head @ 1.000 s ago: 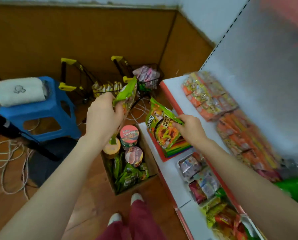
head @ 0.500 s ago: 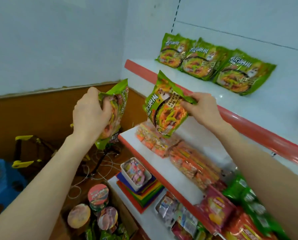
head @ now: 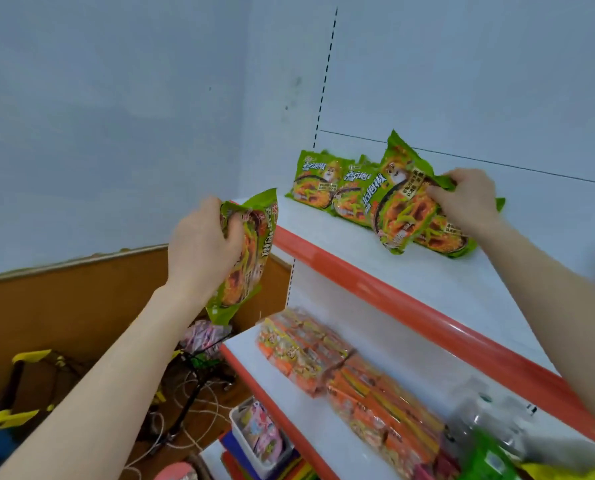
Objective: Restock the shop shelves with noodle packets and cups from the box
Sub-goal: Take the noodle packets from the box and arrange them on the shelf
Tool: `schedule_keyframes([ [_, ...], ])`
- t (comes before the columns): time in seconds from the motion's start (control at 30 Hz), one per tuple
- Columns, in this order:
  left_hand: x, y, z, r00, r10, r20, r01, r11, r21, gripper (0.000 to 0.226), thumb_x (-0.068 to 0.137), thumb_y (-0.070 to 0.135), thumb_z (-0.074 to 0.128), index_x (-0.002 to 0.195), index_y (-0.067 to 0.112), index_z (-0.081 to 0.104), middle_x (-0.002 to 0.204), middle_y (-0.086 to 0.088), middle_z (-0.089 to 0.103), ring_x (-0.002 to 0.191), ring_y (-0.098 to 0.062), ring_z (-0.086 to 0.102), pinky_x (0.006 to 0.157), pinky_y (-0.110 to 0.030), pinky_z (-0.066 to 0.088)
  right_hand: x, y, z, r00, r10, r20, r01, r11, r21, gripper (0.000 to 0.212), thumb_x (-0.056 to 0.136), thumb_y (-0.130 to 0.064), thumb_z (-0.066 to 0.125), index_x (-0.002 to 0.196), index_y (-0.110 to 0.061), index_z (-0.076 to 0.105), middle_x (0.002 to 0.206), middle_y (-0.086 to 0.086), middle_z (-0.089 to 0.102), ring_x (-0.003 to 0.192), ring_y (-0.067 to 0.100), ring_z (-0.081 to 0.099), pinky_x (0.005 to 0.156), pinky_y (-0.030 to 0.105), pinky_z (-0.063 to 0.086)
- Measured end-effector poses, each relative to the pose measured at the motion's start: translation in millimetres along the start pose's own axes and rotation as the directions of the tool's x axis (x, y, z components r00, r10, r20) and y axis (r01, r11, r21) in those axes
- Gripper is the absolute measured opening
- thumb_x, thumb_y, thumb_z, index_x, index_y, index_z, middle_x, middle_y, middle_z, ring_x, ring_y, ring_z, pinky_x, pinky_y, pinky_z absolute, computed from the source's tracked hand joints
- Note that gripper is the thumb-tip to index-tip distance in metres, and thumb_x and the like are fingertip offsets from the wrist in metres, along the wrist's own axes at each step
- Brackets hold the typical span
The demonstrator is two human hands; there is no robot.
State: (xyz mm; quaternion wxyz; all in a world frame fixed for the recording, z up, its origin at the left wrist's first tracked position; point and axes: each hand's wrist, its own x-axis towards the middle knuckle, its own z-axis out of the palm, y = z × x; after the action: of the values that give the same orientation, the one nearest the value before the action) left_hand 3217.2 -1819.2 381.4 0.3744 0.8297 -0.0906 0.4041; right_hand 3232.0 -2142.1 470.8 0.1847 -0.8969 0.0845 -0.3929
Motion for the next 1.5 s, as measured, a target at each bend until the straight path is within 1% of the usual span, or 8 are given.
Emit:
schedule_keyframes([
  [0.27, 14, 29, 29, 0.998, -0.019, -0.058, 0.020, 0.999, 0.030, 0.019, 0.094, 0.020, 0.048, 0.080, 0.008, 0.043, 0.062, 0.005, 0.036, 0.062, -0.019, 0.038, 0.049, -0.030, 0.020, 45, 34, 5, 0.955, 0.015, 0.297, 0.024, 0.992, -0.127, 0.028, 0.083, -0.026, 0.063, 0.100, -0.004, 0.064, 0.093, 0.017, 0.062, 0.088, 0.030, 0.055, 0.073, 0.030, 0.038],
  [0.43, 15, 36, 40, 0.997, -0.029, -0.077, 0.034, 0.998, 0.055, 0.020, 0.093, 0.020, 0.048, 0.079, 0.007, 0.043, 0.061, 0.006, 0.036, 0.061, -0.019, 0.038, 0.048, -0.030, 0.020, 71, 22, -1, 0.897, 0.062, 0.437, 0.024, 0.982, -0.189, 0.053, 0.081, -0.052, 0.059, 0.065, -0.003, 0.049, 0.072, 0.013, 0.052, 0.065, 0.024, 0.047, 0.060, 0.031, 0.034],
  [0.63, 22, 39, 45, 0.995, -0.024, -0.098, 0.030, 0.997, 0.067, 0.021, 0.093, 0.019, 0.048, 0.077, 0.007, 0.042, 0.059, 0.004, 0.037, 0.053, -0.013, 0.035, 0.046, -0.024, 0.022, 98, 7, 8, 0.824, 0.027, 0.566, 0.208, 0.915, -0.345, 0.037, 0.085, -0.024, 0.060, 0.110, 0.003, 0.061, 0.117, 0.018, 0.060, 0.106, 0.033, 0.057, 0.092, 0.043, 0.048],
  [0.83, 32, 37, 46, 0.996, -0.008, -0.093, 0.014, 0.998, 0.065, 0.022, 0.093, 0.020, 0.048, 0.083, 0.000, 0.050, 0.069, -0.012, 0.052, 0.061, -0.024, 0.044, 0.048, -0.028, 0.026, 90, 2, 23, 0.817, 0.097, 0.568, 0.167, 0.904, -0.394, 0.058, 0.065, -0.061, 0.071, 0.074, -0.008, 0.049, 0.082, 0.005, 0.055, 0.089, 0.029, 0.055, 0.081, 0.036, 0.045],
  [1.03, 46, 34, 47, 0.998, -0.006, -0.067, 0.007, 1.000, 0.025, 0.022, 0.094, 0.020, 0.047, 0.081, 0.001, 0.049, 0.068, -0.011, 0.050, 0.055, -0.015, 0.038, 0.047, -0.024, 0.025, 79, 45, -4, 0.916, 0.207, 0.344, -0.223, 0.975, 0.008, 0.045, 0.075, -0.039, 0.073, 0.091, 0.002, 0.065, 0.093, 0.019, 0.066, 0.078, 0.028, 0.059, 0.070, 0.032, 0.044],
  [1.17, 56, 34, 50, 0.998, -0.001, -0.064, 0.001, 1.000, -0.007, 0.020, 0.093, 0.019, 0.048, 0.079, 0.004, 0.047, 0.063, -0.002, 0.044, 0.055, -0.015, 0.038, 0.047, -0.021, 0.022, 63, 76, -17, 0.891, 0.376, 0.253, -0.451, 0.794, 0.407, 0.038, 0.083, -0.013, 0.066, 0.113, 0.009, 0.057, 0.072, 0.007, 0.055, 0.053, 0.013, 0.052, 0.032, 0.012, 0.040],
  [1.33, 63, 34, 54, 0.998, 0.016, -0.059, -0.017, 1.000, -0.015, 0.023, 0.093, 0.021, 0.048, 0.082, 0.001, 0.049, 0.071, -0.011, 0.051, 0.065, -0.027, 0.044, 0.052, -0.032, 0.024, 47, 110, -6, 0.838, 0.503, 0.213, -0.540, 0.707, 0.456, 0.041, 0.084, -0.006, 0.062, 0.121, 0.008, 0.051, 0.102, 0.018, 0.056, 0.069, 0.020, 0.052, 0.031, 0.012, 0.042],
  [1.5, 67, 34, 55, 0.997, 0.038, -0.067, -0.039, 0.999, -0.017, 0.023, 0.093, 0.020, 0.049, 0.082, 0.000, 0.049, 0.070, -0.013, 0.051, 0.064, -0.029, 0.044, 0.056, -0.034, 0.027, 46, 120, 23, 0.817, 0.497, 0.293, -0.576, 0.729, 0.370, 0.039, 0.083, -0.006, 0.065, 0.117, 0.008, 0.052, 0.099, 0.015, 0.054, 0.090, 0.026, 0.053, 0.045, 0.029, 0.048],
])
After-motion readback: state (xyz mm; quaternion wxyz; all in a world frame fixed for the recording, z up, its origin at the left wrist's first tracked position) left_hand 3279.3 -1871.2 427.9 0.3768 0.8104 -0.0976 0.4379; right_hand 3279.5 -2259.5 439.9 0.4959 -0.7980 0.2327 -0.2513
